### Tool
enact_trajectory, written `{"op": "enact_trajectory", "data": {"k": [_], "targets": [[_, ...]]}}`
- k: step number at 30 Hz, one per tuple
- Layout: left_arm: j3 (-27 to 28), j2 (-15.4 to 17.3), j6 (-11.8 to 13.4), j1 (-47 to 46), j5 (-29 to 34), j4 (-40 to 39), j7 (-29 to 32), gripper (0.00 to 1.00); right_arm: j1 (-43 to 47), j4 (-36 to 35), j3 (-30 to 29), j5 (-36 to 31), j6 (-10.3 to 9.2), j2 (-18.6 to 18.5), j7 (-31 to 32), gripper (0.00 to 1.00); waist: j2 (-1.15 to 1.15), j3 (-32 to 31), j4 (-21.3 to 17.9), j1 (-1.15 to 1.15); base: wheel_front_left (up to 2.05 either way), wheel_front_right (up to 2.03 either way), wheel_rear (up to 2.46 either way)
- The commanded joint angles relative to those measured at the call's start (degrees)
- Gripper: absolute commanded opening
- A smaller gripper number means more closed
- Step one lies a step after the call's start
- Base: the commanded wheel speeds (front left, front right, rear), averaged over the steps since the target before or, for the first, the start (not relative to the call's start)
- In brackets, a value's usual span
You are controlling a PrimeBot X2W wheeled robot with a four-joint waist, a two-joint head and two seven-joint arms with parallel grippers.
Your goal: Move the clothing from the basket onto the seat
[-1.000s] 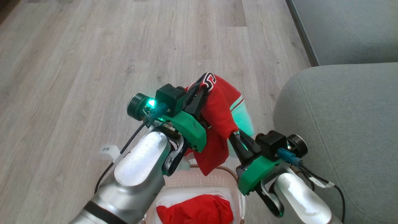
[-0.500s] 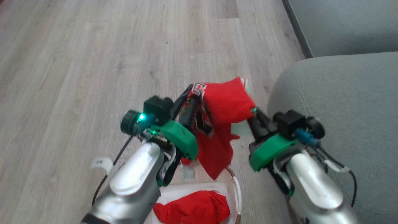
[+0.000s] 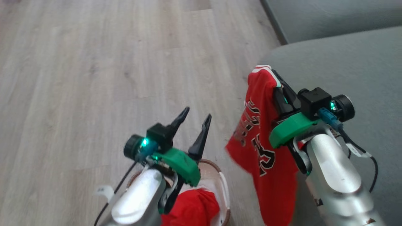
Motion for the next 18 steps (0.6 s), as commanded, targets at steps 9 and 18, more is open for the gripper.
{"op": "enact_trajectory", "data": {"k": [9, 18], "targets": [[1.52, 0.49, -1.27, 0.82, 1.65, -5.21, -0.72, 1.0, -4.58, -2.68, -2.38, -3.93, 0.41, 0.37, -0.54, 0.0, 0.0, 1.66, -10.23, 0.0, 0.0, 0.0, 0.0], [-0.21, 0.49, -1.13, 1.0, 2.16, -5.49, -0.72, 1.0, -7.33, -0.95, -1.07, -4.08, 0.41, -0.86, -0.54, 0.0, 0.0, 2.62, -16.19, 0.0, 0.0, 0.0, 0.0]]}}
